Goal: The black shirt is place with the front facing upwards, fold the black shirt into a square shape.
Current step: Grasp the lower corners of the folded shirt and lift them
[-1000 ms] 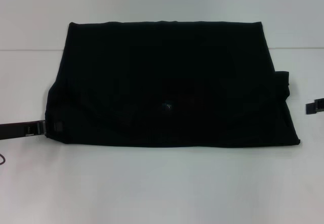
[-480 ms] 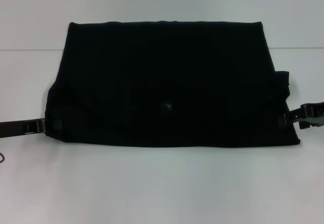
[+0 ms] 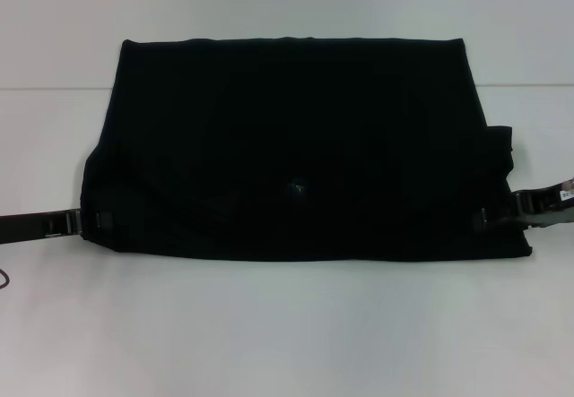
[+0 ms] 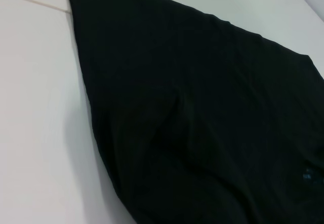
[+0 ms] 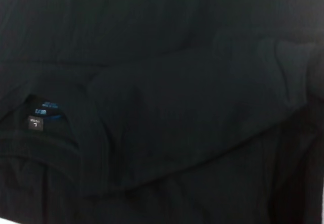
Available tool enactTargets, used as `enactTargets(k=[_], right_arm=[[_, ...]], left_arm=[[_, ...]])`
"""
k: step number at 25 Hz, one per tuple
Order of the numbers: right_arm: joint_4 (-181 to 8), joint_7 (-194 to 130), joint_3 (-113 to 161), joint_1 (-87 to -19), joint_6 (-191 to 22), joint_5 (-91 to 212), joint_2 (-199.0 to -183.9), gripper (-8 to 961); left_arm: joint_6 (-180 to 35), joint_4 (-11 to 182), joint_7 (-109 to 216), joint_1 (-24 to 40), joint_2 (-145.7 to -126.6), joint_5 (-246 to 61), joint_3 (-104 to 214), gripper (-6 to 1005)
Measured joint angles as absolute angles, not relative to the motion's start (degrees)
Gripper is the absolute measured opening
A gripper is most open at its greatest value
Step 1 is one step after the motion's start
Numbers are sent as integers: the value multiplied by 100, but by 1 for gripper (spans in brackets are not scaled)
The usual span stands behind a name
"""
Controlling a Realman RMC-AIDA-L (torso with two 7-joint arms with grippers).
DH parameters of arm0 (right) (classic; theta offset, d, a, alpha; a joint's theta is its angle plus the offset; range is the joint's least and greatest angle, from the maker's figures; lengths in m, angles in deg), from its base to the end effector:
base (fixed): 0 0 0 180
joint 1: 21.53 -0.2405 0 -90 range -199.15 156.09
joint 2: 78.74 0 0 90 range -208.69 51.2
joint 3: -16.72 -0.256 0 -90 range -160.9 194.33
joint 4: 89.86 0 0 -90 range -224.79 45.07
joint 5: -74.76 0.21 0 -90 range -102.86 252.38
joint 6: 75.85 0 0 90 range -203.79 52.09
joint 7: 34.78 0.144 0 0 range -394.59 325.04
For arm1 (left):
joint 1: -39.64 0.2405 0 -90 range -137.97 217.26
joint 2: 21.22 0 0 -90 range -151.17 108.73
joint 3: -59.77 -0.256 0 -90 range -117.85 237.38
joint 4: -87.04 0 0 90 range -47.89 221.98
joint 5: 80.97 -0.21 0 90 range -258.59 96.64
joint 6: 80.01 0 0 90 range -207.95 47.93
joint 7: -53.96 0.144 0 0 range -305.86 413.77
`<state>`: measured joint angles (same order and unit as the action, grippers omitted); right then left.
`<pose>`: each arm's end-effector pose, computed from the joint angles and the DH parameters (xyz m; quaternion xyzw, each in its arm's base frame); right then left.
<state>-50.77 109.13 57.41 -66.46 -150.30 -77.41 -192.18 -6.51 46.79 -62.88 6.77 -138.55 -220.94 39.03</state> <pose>0.2801 0.4054 0.0352 -0.7810 0.5866 -0.0202 0.2136 -0.3414 0.3538 0.0434 -0.7745 -0.5588 -0.1492 0.2560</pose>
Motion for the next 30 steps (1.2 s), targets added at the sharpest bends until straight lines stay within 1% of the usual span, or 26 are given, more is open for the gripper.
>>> enactTargets(k=[3, 10, 13, 21, 25, 27, 30], right_arm=[[-5169, 10887, 5764, -6700, -14974, -7751, -19244, 721], [-5189, 10926, 5950, -6703, -14946, -7780, -19229, 719], [-5209, 10927, 5952, -6689, -14945, -7779, -19202, 585], [-5209, 10927, 5948, -6679, -14943, -7784, -19192, 245], [-5208, 10893, 5937, -6674, -14942, -7777, -19173, 43], [-5204, 10881, 5937, -6670, -14950, -7774, -19166, 43], [-5143, 10770, 5913, -6631, -15145, -7765, -19116, 42]], left_arm=[[-650, 4679, -6289, 677, -13855, -22092, 3903, 39], [-642, 4670, -6276, 678, -13855, -22079, 3920, 39], [-641, 4670, -6261, 684, -13855, -22073, 3920, 40], [-642, 4670, -6277, 677, -13855, -22070, 3920, 40], [-619, 4668, -6301, 677, -13855, -22061, 3942, 39], [-535, 4656, -6293, 685, -13855, -22022, 4017, 39], [-222, 4615, -6251, 716, -13831, -21904, 4182, 39]])
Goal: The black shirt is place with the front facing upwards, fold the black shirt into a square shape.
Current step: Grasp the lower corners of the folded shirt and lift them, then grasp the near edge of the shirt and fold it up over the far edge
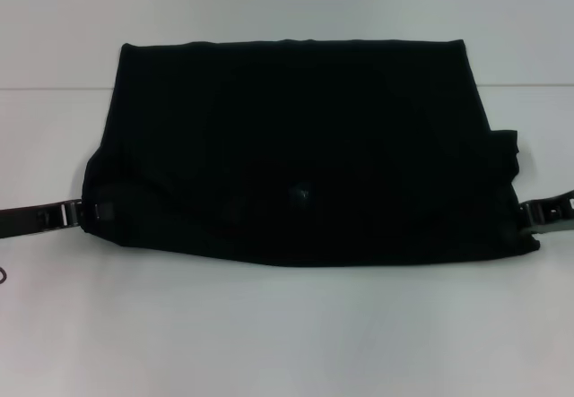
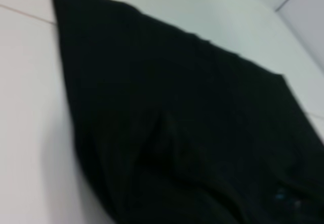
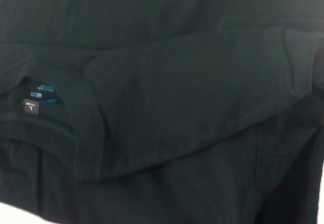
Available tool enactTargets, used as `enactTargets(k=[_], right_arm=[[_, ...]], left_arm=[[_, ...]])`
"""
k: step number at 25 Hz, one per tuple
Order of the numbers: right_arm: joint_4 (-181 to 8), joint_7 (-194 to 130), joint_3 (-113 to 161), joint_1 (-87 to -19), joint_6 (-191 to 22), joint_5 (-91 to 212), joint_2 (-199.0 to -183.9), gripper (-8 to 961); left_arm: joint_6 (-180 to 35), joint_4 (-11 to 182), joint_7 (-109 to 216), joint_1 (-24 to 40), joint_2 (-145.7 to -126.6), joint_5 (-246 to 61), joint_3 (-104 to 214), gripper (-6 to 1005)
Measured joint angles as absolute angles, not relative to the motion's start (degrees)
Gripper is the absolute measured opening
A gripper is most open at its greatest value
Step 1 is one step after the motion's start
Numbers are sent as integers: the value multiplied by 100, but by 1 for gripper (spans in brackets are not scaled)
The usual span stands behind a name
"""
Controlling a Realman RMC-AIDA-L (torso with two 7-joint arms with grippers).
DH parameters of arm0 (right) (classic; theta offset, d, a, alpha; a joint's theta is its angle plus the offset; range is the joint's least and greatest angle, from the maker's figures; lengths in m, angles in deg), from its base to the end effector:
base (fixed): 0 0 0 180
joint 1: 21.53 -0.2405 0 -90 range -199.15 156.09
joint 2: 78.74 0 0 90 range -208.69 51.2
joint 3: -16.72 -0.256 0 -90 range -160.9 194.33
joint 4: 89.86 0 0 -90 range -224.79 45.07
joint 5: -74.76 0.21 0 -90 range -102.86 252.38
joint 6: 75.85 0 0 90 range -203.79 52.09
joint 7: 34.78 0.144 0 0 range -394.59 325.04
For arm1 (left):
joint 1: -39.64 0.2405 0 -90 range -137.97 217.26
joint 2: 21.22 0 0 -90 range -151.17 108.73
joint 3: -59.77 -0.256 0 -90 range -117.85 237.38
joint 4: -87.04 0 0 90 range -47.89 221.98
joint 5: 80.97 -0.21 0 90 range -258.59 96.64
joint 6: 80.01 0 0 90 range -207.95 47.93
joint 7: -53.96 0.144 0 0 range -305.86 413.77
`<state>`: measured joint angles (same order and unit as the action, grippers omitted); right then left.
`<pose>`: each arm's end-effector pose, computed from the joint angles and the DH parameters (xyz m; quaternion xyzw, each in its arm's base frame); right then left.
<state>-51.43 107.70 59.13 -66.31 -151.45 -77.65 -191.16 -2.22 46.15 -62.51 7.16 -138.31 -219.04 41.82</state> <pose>0.2840 0.4021 0.0380 -0.7909 0.5744 -0.0429 0.2066 -0.3367 0.3490 0.0504 -0.7706 -0.5609 -0.1845 0.2396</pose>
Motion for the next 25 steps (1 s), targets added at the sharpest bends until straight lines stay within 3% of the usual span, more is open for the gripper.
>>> enactTargets(k=[3, 7, 15, 25], right_arm=[[-4982, 10663, 5890, -6474, -15781, -7747, -19008, 44], [-4714, 10593, 5890, -6215, -16486, -7752, -18993, 49], [-4480, 9947, 5915, -5598, -17715, -7793, -18978, 58], [-4761, 9571, 5821, -5340, -17944, -7752, -19029, 69]], left_arm=[[298, 4565, -6278, 747, -13764, -21903, 4336, 40], [1222, 4382, -6502, 884, -13725, -22067, 4461, 40], [2738, 4154, -6624, 1168, -13684, -22973, 4708, 40], [3670, 4181, -6602, 1296, -13771, -23646, 4674, 39]])
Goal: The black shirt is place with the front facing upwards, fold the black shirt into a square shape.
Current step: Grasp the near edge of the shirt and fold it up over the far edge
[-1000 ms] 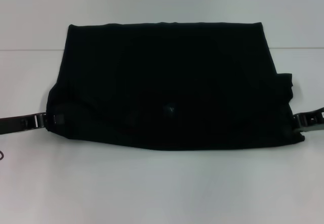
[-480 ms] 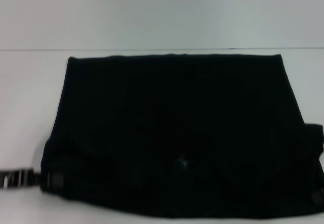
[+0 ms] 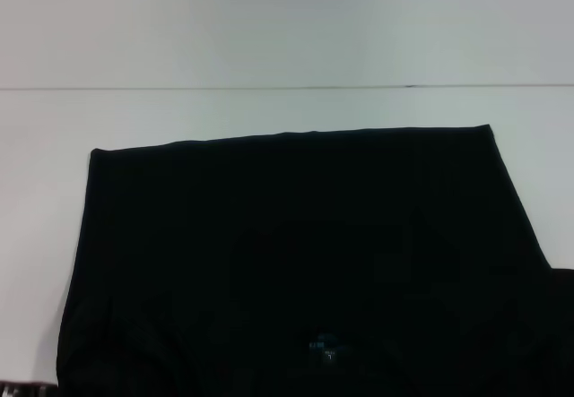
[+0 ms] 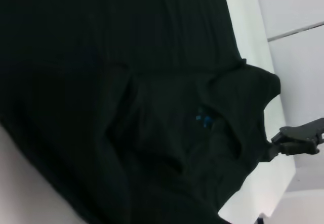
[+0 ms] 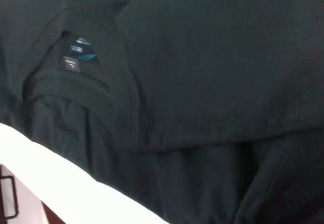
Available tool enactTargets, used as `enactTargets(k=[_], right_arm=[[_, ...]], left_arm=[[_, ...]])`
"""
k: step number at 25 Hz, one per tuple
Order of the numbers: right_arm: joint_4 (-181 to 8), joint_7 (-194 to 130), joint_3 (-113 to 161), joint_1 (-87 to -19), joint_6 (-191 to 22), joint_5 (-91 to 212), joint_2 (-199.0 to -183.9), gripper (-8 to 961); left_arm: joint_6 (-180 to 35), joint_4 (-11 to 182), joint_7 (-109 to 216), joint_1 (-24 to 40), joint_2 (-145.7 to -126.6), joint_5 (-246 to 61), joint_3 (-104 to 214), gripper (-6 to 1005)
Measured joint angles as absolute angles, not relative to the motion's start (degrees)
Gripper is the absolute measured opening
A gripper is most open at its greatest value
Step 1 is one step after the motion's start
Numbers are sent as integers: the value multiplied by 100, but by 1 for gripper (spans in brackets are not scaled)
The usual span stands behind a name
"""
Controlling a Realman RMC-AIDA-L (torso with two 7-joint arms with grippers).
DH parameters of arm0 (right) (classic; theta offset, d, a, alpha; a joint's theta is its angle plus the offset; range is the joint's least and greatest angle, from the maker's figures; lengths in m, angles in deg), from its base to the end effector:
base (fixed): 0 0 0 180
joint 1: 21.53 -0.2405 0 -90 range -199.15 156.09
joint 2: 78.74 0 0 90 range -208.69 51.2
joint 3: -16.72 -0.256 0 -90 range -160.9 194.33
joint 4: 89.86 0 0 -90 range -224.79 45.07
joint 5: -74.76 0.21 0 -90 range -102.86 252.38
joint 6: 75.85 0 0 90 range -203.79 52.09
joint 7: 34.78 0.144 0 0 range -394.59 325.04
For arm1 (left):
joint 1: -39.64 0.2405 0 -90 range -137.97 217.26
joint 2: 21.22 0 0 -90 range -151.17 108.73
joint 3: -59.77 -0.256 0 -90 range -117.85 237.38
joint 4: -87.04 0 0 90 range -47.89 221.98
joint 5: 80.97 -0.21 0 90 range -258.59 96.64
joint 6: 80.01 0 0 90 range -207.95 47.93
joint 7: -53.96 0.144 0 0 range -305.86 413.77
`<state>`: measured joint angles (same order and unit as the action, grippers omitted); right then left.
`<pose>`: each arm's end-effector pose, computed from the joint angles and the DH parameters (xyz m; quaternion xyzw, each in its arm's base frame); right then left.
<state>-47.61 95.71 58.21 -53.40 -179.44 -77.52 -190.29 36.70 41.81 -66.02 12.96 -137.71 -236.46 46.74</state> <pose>0.3287 0.2826 0.0465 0.7947 -0.5992 0.0967 0.0117 -0.3308 0.2296 0.0509 0.7658 0.6307 0.1128 0.0557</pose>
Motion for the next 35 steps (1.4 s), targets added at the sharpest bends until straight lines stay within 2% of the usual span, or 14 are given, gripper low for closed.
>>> enactTargets(k=[5, 7, 11, 14, 18, 20, 26, 28, 30, 35], right_arm=[[-5061, 9111, 5034, -5380, -18019, -7576, -18967, 75], [-5172, 8991, 4633, -5374, -18091, -7307, -18879, 77], [-5759, 8871, 3935, -5317, -18010, -6448, -18582, 81], [-6088, 8816, 3470, -5225, -17728, -5867, -18524, 85], [-6400, 8644, 3137, -5105, -17015, -5061, -18703, 89], [-6597, 8371, 3101, -5095, -16506, -4624, -18878, 91], [-6806, 7239, 3103, -5344, -14906, -3732, -19624, 98], [-6849, 6884, 3104, -5469, -14482, -3507, -19786, 100], [-7061, 6492, 3104, -5583, -14105, -3252, -19848, 103], [-7378, 5930, 3103, -5750, -13456, -2787, -19845, 108]], left_arm=[[3551, 4282, -6733, 1103, -13712, -23180, 4853, 39], [3413, 4350, -6834, 1009, -13664, -22887, 4999, 39], [2986, 4554, -7005, 859, -13574, -22338, 5296, 39], [2596, 4717, -7039, 830, -13540, -21911, 5520, 39], [1809, 5085, -6914, 921, -13548, -21169, 5718, 40], [1463, 5314, -6693, 973, -13584, -20811, 5727, 40], [284, 6025, -5854, 1013, -13810, -20090, 5728, 40], [-45, 6183, -5580, 1014, -13900, -19845, 5730, 40], [-348, 6279, -5316, 1014, -13980, -19574, 5731, 40], [-941, 6347, -4855, 983, -14177, -19003, 5731, 39]])
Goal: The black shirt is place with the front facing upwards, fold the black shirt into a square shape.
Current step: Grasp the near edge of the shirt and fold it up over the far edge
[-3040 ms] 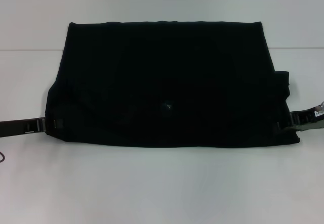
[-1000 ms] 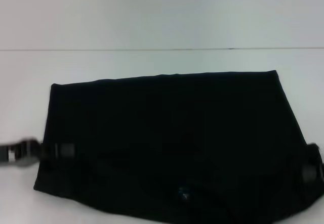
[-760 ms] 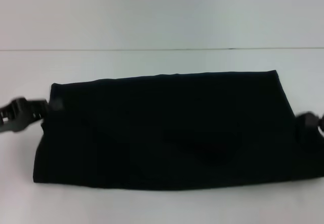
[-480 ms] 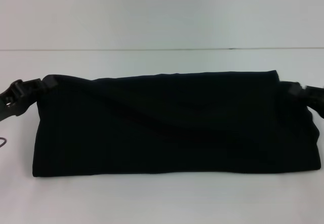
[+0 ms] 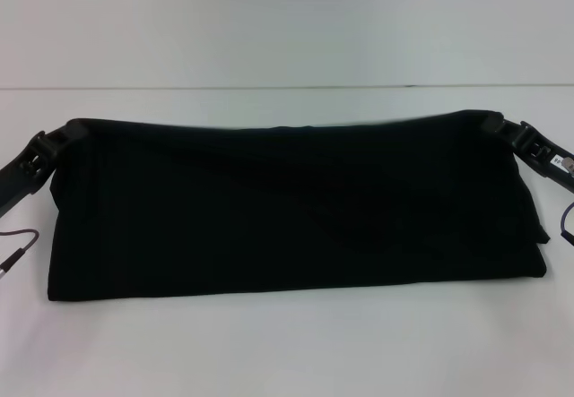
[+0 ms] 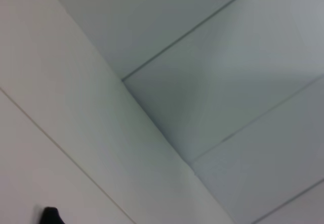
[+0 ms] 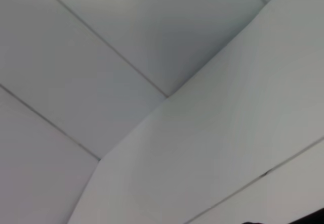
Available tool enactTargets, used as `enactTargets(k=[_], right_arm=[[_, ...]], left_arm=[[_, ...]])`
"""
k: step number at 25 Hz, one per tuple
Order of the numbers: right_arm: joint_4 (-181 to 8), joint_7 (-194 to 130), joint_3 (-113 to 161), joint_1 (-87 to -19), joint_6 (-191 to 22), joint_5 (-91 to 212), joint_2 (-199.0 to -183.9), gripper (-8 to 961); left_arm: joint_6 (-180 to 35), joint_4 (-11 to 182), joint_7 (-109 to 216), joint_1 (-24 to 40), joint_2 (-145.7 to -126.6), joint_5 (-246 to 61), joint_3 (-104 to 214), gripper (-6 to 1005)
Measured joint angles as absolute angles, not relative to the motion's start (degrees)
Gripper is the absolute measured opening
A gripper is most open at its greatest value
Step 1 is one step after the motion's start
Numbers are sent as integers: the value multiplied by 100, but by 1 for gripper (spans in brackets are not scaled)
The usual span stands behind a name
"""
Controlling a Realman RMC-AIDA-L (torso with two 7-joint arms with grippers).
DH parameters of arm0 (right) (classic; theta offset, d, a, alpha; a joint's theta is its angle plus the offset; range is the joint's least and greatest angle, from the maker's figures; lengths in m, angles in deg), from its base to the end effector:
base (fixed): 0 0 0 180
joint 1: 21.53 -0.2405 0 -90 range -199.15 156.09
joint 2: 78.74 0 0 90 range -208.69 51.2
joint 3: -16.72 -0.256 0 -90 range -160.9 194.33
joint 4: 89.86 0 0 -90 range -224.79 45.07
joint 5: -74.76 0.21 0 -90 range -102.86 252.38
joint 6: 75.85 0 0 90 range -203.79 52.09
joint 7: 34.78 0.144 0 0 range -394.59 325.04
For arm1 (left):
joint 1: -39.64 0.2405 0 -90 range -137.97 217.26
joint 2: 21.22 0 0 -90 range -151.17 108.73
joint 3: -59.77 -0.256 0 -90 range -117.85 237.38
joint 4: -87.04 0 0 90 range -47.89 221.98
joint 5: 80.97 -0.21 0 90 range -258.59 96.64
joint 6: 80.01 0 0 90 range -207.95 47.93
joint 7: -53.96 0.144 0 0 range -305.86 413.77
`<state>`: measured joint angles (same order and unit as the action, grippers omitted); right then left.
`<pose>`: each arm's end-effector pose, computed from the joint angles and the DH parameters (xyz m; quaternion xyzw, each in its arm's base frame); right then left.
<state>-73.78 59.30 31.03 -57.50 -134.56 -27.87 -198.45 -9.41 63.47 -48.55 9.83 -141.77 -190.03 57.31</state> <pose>0.3102 0.3851 -0.0068 -0.6509 0.5633 0.4046 0.3087 -0.3411 0.3463 0.0302 -0.5893 -0.5850 -0.4697 0.2998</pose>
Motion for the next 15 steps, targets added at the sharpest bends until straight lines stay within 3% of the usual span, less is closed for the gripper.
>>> enactTargets(k=[15], right_arm=[[-7746, 5082, 3105, -6080, -12921, -2042, -19878, 125]], left_arm=[[-1677, 6785, -3803, 634, -14286, -18166, 5719, 39]])
